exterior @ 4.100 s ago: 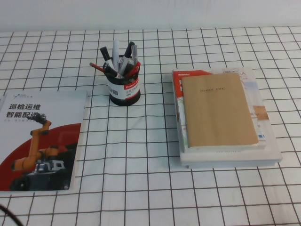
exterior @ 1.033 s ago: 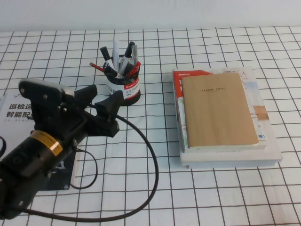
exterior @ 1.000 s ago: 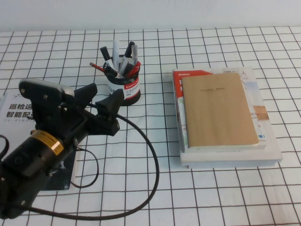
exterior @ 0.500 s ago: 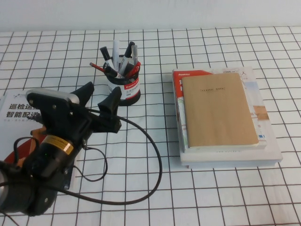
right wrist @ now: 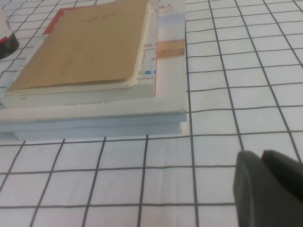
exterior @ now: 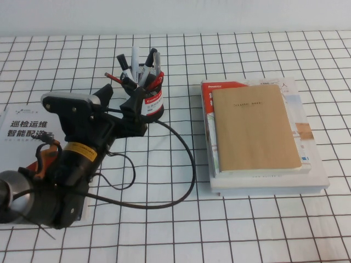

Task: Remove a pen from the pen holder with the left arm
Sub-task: Pick up the pen from the pen holder

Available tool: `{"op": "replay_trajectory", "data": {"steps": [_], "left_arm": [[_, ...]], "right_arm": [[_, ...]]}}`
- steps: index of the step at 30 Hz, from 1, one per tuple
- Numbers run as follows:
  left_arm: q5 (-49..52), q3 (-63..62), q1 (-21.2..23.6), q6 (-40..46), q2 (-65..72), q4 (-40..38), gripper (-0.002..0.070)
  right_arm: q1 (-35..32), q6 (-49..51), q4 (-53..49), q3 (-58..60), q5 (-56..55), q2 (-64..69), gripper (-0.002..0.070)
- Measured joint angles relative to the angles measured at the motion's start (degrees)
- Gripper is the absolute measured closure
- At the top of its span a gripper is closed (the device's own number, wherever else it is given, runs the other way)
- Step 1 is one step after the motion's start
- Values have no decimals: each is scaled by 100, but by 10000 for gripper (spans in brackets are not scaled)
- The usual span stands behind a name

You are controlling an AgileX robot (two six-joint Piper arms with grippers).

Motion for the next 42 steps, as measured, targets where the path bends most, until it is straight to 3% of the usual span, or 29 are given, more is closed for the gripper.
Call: {"op": "replay_trajectory", "data": {"steps": [23,36,42], "left_arm": [[240,-776,0,0,527,-93,174],[240,-801,0,0,537,-256,340],[240,-801,0,0,537,-256,364]], "right_arm": [[0,0,0,0,0,0,691],[0,0,0,0,0,0,691],[0,0,0,0,0,0,691]]}}
